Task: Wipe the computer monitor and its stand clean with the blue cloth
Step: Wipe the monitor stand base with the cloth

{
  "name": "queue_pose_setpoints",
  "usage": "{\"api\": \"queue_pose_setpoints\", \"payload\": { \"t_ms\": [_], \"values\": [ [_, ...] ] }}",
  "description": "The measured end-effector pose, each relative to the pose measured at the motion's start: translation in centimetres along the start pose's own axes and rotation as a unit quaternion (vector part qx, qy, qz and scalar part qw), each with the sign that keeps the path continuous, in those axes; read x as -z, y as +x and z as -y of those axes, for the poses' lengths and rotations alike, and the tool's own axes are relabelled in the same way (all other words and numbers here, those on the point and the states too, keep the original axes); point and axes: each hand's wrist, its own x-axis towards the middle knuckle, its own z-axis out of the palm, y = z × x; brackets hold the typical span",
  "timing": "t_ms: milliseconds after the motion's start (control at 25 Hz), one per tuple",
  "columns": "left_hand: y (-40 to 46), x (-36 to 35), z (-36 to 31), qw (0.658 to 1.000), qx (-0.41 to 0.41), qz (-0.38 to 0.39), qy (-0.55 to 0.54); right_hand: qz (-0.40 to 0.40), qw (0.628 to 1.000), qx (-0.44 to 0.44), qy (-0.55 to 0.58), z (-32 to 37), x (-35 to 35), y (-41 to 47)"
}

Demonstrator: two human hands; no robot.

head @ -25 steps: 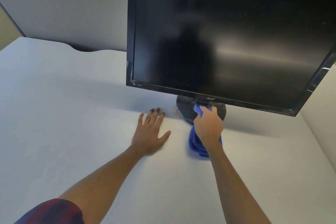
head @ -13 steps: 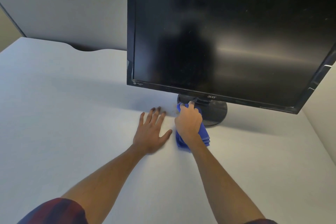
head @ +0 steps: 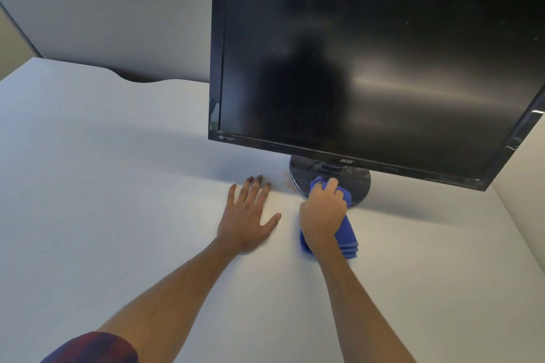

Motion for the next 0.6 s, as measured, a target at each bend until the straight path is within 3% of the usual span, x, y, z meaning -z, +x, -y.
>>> {"api": "queue_pose_setpoints", "payload": {
  "t_ms": [120,280,400,480,600],
  "values": [
    [0.0,0.0,-0.1,1.0,0.004,0.001,-0.007,0.01,0.998,0.061,0.02,2.7,0.1,0.9],
    [-0.1,-0.1,0.1,1.0,0.004,0.004,-0.005,0.047,0.983,0.084,0.154,1.6,1.1,2.1],
    [0.0,0.1,0.2,1.0,-0.002,0.011,0.0,-0.014,0.978,-0.009,0.208,-3.4,1.4,1.7],
    [0.1,0.0,0.2,1.0,-0.004,0.002,-0.001,-0.05,0.982,-0.07,0.169,-6.4,0.8,0.4],
    [0.0,-0.1,0.2,1.0,-0.007,-0.003,0.003,-0.053,0.987,-0.09,0.125,-6.9,-0.2,-0.9]
  ]
}}
